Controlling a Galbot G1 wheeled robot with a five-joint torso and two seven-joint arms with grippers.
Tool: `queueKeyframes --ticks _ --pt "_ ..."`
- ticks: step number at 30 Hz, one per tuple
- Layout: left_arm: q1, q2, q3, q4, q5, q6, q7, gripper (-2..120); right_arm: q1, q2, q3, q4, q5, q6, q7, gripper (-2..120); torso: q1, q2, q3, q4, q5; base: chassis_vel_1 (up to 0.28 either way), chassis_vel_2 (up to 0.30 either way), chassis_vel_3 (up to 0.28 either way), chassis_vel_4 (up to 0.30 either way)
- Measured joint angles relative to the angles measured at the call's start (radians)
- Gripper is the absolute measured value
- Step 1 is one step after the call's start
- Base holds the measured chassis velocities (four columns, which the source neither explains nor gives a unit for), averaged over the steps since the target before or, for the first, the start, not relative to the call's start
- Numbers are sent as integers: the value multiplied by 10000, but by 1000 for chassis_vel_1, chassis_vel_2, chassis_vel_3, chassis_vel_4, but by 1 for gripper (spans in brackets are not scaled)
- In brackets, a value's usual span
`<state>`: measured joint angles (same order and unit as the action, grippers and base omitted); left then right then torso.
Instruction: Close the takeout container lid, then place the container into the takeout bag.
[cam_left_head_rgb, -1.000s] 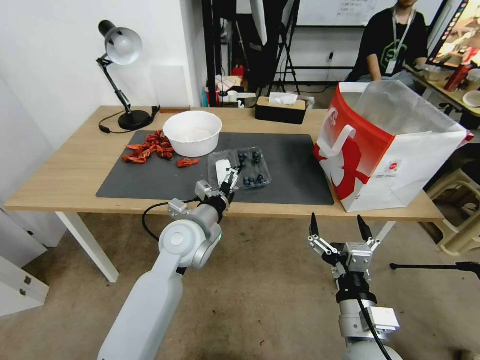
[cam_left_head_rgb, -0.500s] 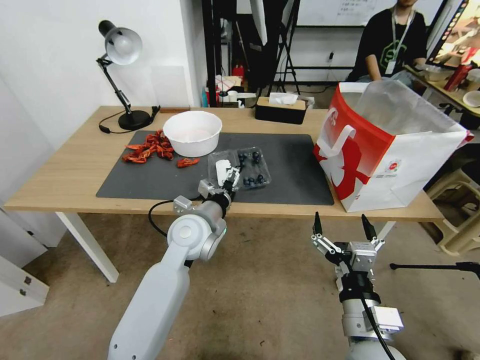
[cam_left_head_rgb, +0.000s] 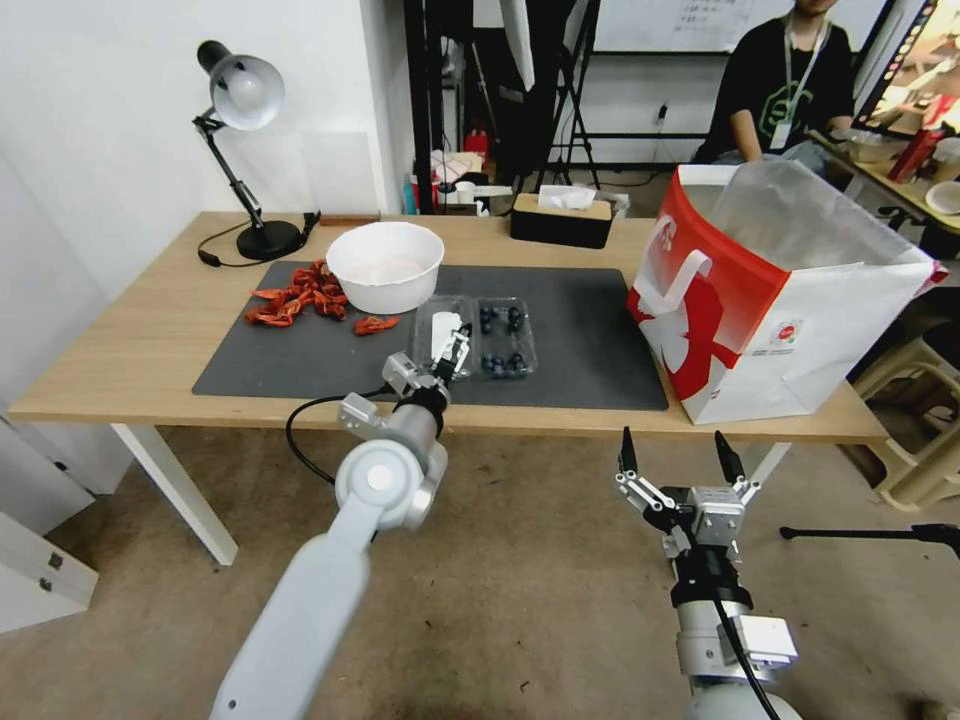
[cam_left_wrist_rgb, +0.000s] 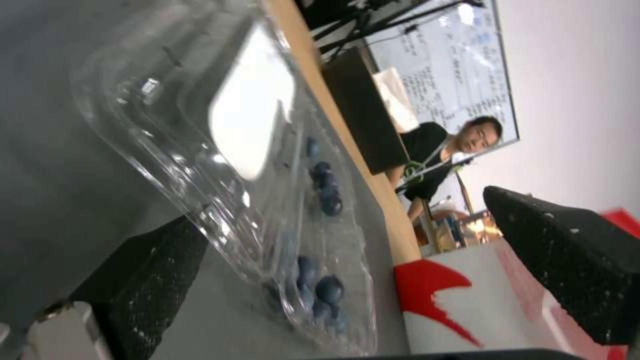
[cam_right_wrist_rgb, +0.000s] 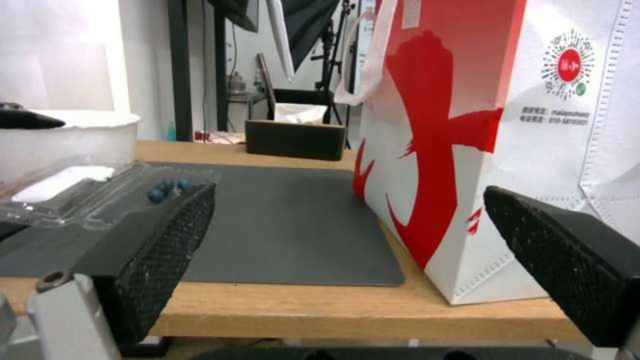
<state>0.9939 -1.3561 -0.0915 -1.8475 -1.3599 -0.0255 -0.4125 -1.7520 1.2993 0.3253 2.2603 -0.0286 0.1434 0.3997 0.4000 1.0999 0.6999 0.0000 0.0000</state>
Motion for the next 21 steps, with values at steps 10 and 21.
queueKeyframes --ticks 10,21 --pt "161 144 550 275 2231 -954 1348 100 -39 28 -46 -62 -119 88 -20 100 0 0 0 -1 0 0 0 0 0" --pt "57 253 945 400 3360 -1401 2220 100 -66 52 -29 -93 -173 143 -32 100 0 2 0 0 0 0 0 0 0"
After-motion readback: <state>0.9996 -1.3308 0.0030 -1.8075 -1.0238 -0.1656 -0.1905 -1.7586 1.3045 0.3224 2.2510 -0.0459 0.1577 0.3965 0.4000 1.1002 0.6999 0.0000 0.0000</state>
